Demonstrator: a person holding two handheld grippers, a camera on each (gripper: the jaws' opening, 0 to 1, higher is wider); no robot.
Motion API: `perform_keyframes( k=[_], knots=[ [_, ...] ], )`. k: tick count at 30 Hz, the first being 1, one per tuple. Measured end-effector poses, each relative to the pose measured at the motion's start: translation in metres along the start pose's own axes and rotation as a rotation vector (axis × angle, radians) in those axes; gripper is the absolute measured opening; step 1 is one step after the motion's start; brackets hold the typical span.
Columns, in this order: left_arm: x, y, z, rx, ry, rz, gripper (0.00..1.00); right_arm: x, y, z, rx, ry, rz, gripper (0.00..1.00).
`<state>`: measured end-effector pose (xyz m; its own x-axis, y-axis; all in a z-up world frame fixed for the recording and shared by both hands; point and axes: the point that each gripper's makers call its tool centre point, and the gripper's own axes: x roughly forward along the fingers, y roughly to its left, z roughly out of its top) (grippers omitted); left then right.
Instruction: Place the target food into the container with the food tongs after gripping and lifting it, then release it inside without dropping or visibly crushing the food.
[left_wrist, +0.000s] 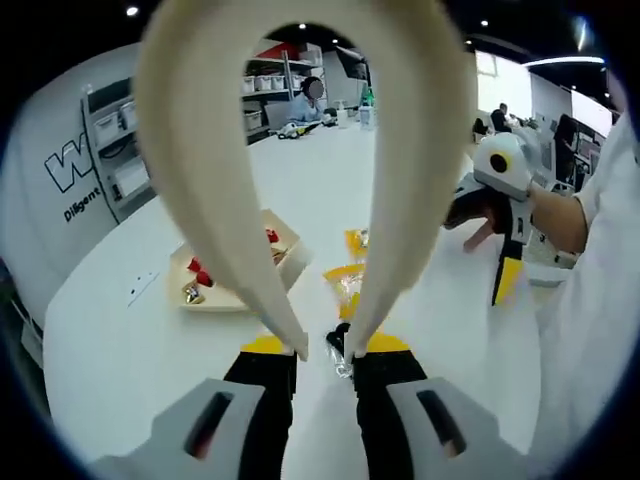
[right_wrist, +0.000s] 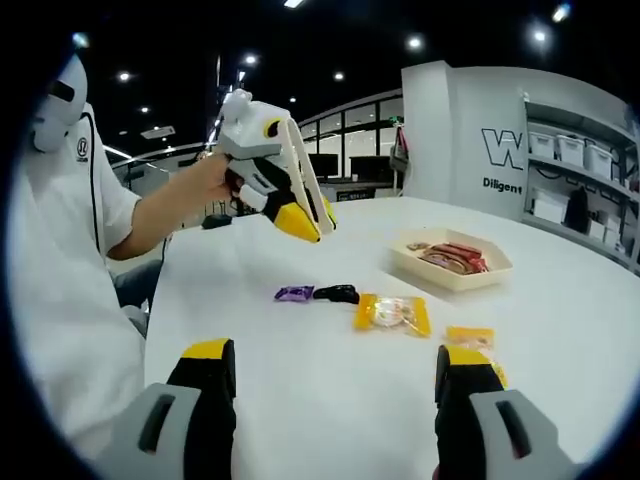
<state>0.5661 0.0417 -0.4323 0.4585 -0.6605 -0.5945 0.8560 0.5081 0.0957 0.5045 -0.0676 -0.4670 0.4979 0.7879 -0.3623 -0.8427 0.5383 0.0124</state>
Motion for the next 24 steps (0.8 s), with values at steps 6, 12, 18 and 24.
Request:
perform_keyframes(
  k=[6, 12, 18, 24],
  knots=[
    [-0.001, -0.011, -0.001, -0.012, 0.000, 0.001, 0.22, 0.001, 0.000, 0.001, 0.000, -0.002, 0.005, 0.81],
    [-0.003, -0.019, -0.004, -0.048, -0.007, -0.001, 0.22, 0.002, 0.000, 0.000, 0.001, 0.001, 0.005, 0.81],
    [-0.003, -0.026, -0.010, -0.088, -0.017, -0.005, 0.22, 0.002, 0.000, -0.002, 0.006, 0.003, 0.005, 0.81],
    [-0.004, -0.028, -0.019, -0.111, -0.008, 0.017, 0.22, 0.002, -0.001, -0.003, 0.009, 0.002, 0.004, 0.81]
  ],
)
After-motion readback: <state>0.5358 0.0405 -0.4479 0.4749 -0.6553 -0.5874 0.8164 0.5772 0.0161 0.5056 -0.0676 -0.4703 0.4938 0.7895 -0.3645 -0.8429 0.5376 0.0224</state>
